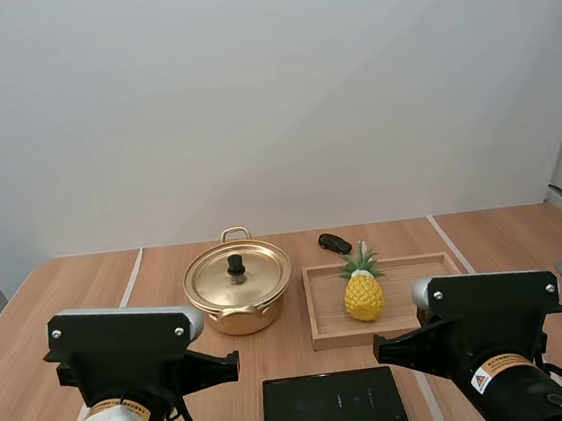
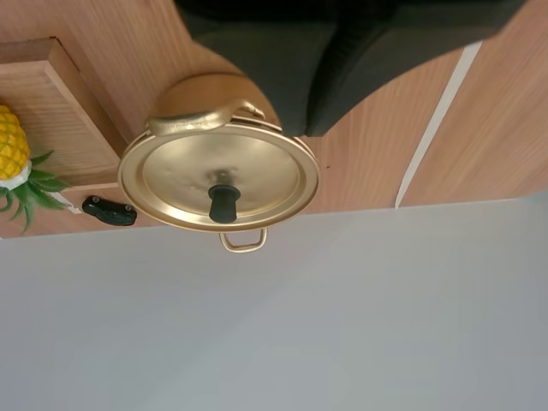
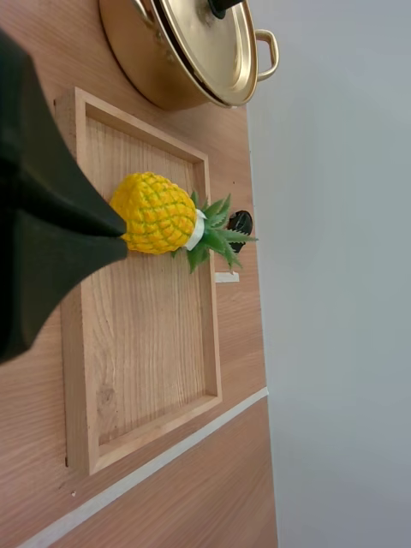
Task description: Open the pot, put the grape inside, and close it
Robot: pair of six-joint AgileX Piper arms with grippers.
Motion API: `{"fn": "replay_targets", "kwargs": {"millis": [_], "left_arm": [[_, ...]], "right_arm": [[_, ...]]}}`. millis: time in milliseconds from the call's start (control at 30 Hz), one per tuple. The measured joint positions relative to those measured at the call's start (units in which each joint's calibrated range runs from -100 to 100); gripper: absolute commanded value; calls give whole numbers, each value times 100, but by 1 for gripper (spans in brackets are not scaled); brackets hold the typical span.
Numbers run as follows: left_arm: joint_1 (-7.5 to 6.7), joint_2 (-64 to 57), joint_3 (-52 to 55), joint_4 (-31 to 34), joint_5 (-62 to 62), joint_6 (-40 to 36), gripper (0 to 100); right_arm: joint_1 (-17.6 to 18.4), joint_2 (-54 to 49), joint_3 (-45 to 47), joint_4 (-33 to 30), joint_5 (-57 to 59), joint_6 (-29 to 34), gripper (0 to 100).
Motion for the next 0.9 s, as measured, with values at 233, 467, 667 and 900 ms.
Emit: {"fn": "replay_targets", "kwargs": {"millis": [233,467,667,900], "left_arm": [[0,0,0,0,71,0,0],[0,0,0,0,71,0,0],[0,0,0,0,71,0,0],[0,0,0,0,71,0,0]], "right_arm": [[0,0,0,0,0,0,0],[0,0,0,0,0,0,0],[0,0,0,0,0,0,0],[0,0,0,0,0,0,0]]}}
